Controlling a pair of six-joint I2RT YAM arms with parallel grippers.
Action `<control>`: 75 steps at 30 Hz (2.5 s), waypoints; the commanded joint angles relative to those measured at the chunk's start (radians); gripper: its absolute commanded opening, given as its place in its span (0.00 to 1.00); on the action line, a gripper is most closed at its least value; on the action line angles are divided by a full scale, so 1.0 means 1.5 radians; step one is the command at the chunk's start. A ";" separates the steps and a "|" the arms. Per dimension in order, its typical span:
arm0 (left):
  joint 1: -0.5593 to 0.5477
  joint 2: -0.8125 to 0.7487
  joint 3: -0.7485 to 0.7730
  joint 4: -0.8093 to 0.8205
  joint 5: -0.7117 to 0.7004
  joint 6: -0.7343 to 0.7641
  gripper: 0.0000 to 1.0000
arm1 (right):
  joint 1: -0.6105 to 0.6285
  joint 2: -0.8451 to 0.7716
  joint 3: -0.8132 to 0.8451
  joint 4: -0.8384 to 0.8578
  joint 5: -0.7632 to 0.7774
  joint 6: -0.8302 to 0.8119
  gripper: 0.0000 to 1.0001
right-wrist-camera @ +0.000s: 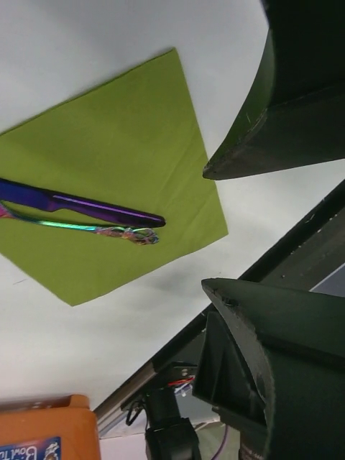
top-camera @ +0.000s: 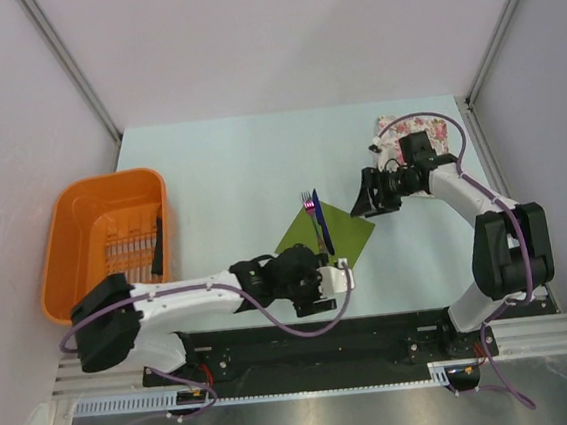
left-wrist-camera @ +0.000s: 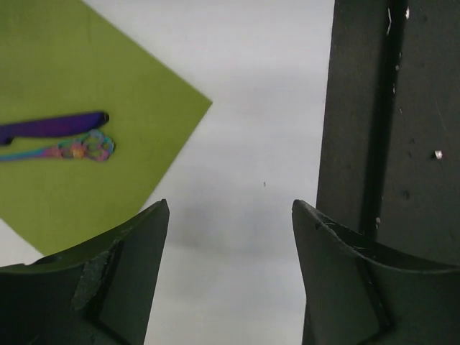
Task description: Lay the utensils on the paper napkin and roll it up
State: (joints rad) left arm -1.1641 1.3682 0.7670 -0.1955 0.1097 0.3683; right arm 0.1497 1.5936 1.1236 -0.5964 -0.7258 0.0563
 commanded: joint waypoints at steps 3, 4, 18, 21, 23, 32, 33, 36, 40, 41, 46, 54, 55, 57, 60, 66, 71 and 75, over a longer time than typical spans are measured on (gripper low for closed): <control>-0.027 0.129 0.129 0.078 -0.059 0.038 0.72 | -0.046 0.048 -0.017 -0.035 -0.052 -0.035 0.60; -0.027 0.142 0.133 0.084 -0.047 0.049 0.71 | -0.052 0.056 -0.014 -0.038 -0.064 -0.035 0.60; -0.018 0.266 0.146 0.151 -0.033 0.076 0.61 | -0.096 0.102 -0.001 -0.071 -0.081 -0.068 0.60; -0.003 0.282 0.152 0.145 -0.035 0.068 0.59 | -0.095 0.099 -0.007 -0.071 -0.081 -0.070 0.60; 0.002 0.291 0.153 0.142 -0.035 0.068 0.56 | -0.095 0.100 -0.010 -0.071 -0.084 -0.070 0.60; 0.034 0.314 0.163 0.134 -0.025 0.085 0.33 | -0.123 0.099 -0.002 -0.080 -0.088 -0.072 0.60; 0.033 0.305 0.157 0.135 -0.021 0.092 0.31 | -0.125 0.099 -0.001 -0.082 -0.090 -0.073 0.60; 0.033 0.289 0.156 0.107 0.001 0.095 0.23 | -0.125 0.103 -0.001 -0.083 -0.092 -0.073 0.59; 0.030 0.263 0.155 0.074 0.040 0.085 0.15 | -0.121 0.099 -0.004 -0.084 -0.097 -0.070 0.59; 0.027 0.259 0.159 0.067 0.053 0.080 0.14 | -0.119 0.096 -0.007 -0.084 -0.098 -0.068 0.59; 0.027 0.257 0.191 0.012 0.070 0.056 0.02 | -0.105 0.090 -0.019 -0.080 -0.099 -0.062 0.58; 0.078 0.249 0.237 -0.025 0.097 0.049 0.00 | -0.102 0.094 -0.020 -0.066 -0.103 -0.044 0.57; 0.082 0.250 0.241 -0.032 0.099 0.052 0.00 | -0.084 0.094 -0.021 -0.064 -0.103 -0.042 0.57; 0.096 0.254 0.258 -0.039 0.100 0.057 0.00 | -0.076 0.093 -0.023 -0.061 -0.103 -0.041 0.57; 0.114 0.267 0.282 -0.059 0.102 0.069 0.00 | -0.068 0.093 -0.027 -0.055 -0.108 -0.041 0.56; 0.147 0.284 0.314 -0.060 0.104 0.081 0.04 | -0.058 0.094 -0.038 -0.050 -0.112 -0.021 0.50; 0.158 0.305 0.335 -0.056 0.102 0.097 0.02 | -0.053 0.096 -0.044 -0.049 -0.110 -0.018 0.49; 0.174 0.322 0.347 -0.048 0.093 0.102 0.01 | -0.053 0.094 -0.058 -0.053 -0.124 -0.016 0.47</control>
State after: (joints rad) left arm -0.9245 1.8221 1.2373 -0.2874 0.2401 0.4835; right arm 0.0639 1.7447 1.0565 -0.6811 -0.8745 0.0235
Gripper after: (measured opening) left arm 0.014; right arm 0.485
